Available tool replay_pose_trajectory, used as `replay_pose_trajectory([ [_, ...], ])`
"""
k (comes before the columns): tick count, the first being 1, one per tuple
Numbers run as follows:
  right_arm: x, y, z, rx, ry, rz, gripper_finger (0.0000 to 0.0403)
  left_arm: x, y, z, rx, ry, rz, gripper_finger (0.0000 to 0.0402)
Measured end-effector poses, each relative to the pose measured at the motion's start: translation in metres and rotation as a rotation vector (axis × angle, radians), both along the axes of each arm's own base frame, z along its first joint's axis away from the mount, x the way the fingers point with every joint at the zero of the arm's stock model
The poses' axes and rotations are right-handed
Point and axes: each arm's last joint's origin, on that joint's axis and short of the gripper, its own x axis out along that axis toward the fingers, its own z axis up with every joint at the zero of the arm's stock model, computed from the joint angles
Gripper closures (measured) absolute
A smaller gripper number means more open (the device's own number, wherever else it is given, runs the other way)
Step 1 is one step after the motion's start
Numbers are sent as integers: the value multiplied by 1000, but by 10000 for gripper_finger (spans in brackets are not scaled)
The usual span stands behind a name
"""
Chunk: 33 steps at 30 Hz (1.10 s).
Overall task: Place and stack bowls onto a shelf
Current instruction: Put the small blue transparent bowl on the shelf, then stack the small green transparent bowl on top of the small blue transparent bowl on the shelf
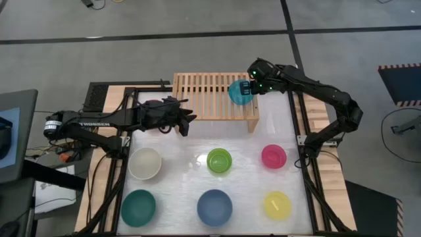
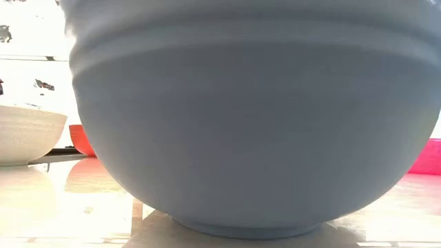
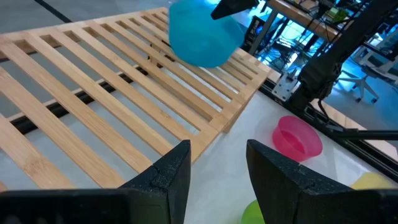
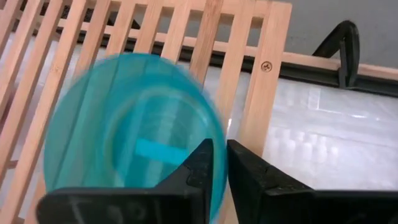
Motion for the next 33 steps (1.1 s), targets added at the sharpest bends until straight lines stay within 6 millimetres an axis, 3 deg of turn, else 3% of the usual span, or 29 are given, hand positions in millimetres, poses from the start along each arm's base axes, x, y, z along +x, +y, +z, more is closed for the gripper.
replay_pose_trajectory([
  [9,-1,-1,3,-24,-4,24,231,0,1,0,-8,-8,31,262],
  [15,-12,11,23,-87,-80,37,200,0,-1,-1,-19,-4,17,262],
  [22,-41,55,48,-138,-61,80,206,2,-13,-2,-41,-9,-23,262],
  [27,-58,94,55,-139,-40,51,210,9,-36,-6,-87,-10,-95,262],
  [33,-63,123,56,-130,-74,48,211,37,-67,-46,-101,157,-239,262],
])
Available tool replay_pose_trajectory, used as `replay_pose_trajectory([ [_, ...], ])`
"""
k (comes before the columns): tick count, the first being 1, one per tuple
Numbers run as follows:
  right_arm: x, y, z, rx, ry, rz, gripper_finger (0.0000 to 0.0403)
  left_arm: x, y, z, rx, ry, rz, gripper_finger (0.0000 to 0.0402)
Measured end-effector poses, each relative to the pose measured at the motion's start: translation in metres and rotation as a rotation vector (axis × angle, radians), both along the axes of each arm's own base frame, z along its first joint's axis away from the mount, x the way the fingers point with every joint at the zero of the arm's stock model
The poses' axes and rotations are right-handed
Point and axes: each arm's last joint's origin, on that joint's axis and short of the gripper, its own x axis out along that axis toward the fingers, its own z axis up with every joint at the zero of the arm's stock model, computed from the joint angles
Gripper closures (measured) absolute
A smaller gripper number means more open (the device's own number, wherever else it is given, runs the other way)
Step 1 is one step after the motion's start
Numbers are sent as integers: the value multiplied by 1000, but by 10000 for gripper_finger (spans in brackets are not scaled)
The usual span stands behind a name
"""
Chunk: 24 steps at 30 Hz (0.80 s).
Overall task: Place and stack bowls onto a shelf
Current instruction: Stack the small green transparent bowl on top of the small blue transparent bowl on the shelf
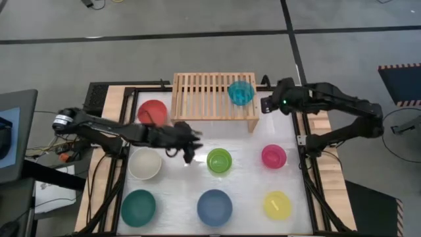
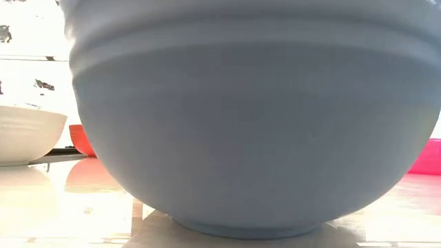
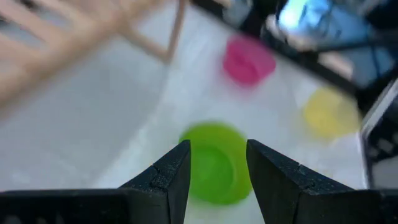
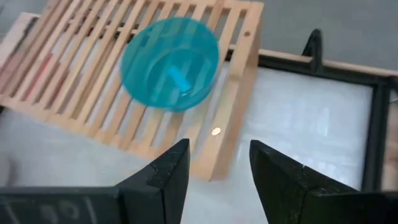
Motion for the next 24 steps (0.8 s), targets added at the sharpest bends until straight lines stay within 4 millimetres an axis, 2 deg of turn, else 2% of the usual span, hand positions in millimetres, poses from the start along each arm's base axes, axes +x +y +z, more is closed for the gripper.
replay_pose_trajectory([
  [4,6,11,-3,22,2,29,211,19,-3,-35,-54,107,6,262],
  [10,22,29,-13,76,39,95,211,43,-1,-77,-113,190,-76,262],
  [18,33,44,-22,112,72,141,211,54,7,-105,-105,239,-79,262],
  [24,32,45,-21,109,68,142,211,58,11,-121,-91,280,-77,268],
])
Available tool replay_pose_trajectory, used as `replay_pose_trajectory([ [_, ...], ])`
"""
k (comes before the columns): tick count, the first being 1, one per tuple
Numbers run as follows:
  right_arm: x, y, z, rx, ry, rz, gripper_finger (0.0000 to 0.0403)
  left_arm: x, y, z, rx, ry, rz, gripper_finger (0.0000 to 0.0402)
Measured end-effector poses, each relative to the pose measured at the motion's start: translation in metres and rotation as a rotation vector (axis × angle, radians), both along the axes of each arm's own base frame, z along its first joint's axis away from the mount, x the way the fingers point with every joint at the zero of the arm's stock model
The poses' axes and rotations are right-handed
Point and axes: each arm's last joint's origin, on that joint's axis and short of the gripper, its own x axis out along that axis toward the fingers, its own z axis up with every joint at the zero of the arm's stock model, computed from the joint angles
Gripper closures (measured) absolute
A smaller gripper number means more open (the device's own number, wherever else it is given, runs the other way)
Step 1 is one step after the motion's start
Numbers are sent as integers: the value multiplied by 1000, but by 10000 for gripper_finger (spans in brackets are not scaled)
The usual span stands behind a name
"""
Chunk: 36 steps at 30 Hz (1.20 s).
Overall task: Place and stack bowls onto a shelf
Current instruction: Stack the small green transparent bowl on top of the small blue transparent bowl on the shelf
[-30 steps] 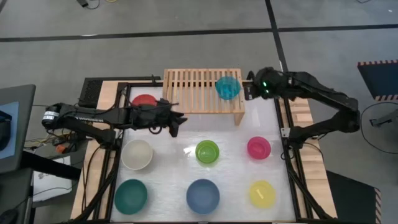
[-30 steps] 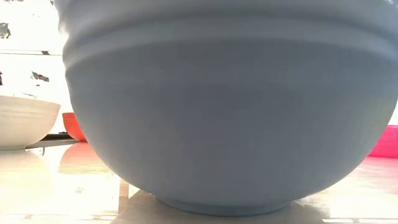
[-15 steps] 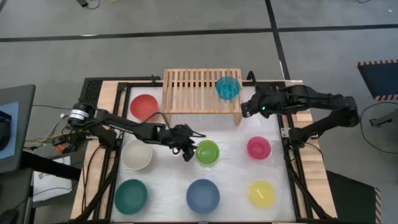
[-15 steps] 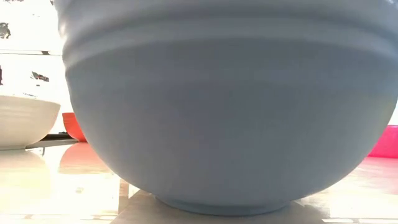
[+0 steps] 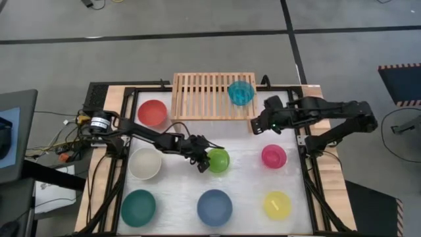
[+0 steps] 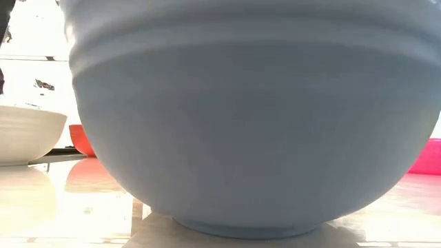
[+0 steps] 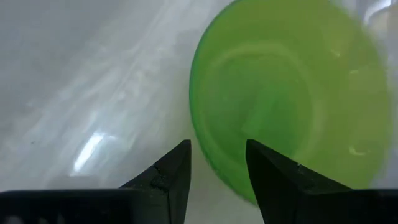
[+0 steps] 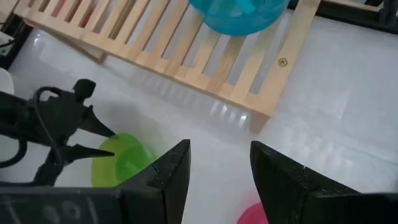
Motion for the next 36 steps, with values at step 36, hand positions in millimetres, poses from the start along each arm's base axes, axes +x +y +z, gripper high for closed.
replay_pose_trajectory([
  [36,44,-16,11,-117,-188,344,211,27,72,209,404,-199,36,401],
])
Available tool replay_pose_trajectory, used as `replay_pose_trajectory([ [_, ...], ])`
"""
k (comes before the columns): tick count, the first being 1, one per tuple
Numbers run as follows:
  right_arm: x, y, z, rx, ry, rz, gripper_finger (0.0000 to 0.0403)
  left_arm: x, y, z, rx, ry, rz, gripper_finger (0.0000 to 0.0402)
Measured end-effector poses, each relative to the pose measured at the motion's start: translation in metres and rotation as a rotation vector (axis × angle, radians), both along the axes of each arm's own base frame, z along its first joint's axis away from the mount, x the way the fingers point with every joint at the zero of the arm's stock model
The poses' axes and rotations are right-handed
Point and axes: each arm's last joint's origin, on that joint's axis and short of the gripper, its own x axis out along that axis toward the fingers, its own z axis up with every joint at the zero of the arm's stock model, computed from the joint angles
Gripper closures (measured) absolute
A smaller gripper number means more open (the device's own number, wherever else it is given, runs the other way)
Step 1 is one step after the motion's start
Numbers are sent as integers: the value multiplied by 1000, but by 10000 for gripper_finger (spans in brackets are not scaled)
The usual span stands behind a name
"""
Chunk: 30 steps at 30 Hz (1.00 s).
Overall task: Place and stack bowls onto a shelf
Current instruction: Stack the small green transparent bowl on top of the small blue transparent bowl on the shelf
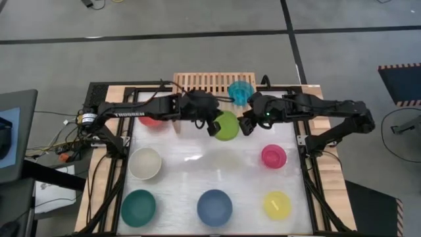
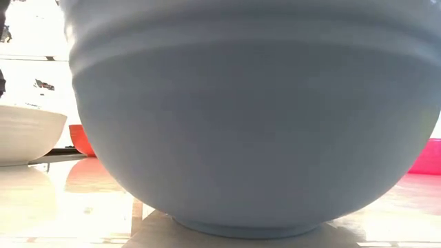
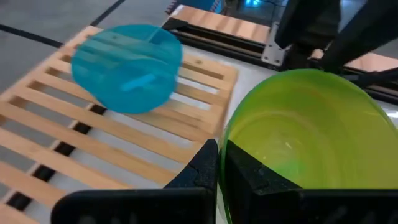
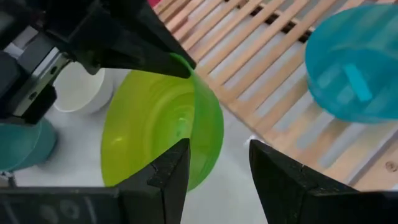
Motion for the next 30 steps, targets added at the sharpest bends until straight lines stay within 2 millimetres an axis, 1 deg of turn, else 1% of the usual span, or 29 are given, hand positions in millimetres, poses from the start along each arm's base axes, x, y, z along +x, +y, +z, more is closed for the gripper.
replay_pose_trajectory([
  [5,2,-6,2,-19,-26,-14,211,-1,11,2,38,-2,52,401],
  [7,0,-6,6,-33,-54,-34,211,-2,20,4,72,-14,83,401],
  [9,-6,-7,12,-59,-87,-77,211,-3,32,8,96,-54,116,401],
  [12,-22,-8,28,-105,-139,-138,211,0,54,14,92,-161,181,401],
  [14,-33,-8,42,-127,-188,-170,211,0,70,12,75,-201,213,401],
  [16,-44,-10,53,-129,-227,-183,211,6,86,12,56,-272,246,401],
  [18,-54,-11,62,-129,-267,-197,211,12,100,7,29,-266,268,401],
  [20,-64,-12,66,-130,-281,-204,211,23,113,6,18,-295,264,401],
  [22,-70,-13,66,-139,-270,-222,211,33,122,0,-1,-252,263,401],
  [23,-75,-13,67,-140,-266,-224,211,39,126,0,-5,-248,259,401],
  [25,-83,-14,65,-126,-239,-242,211,45,132,1,-17,-204,261,401],
  [28,-93,-13,62,-105,-204,-272,211,53,137,9,2,-181,250,401],
  [30,-94,-14,59,-104,-177,-298,211,58,140,9,12,-141,235,401],
])
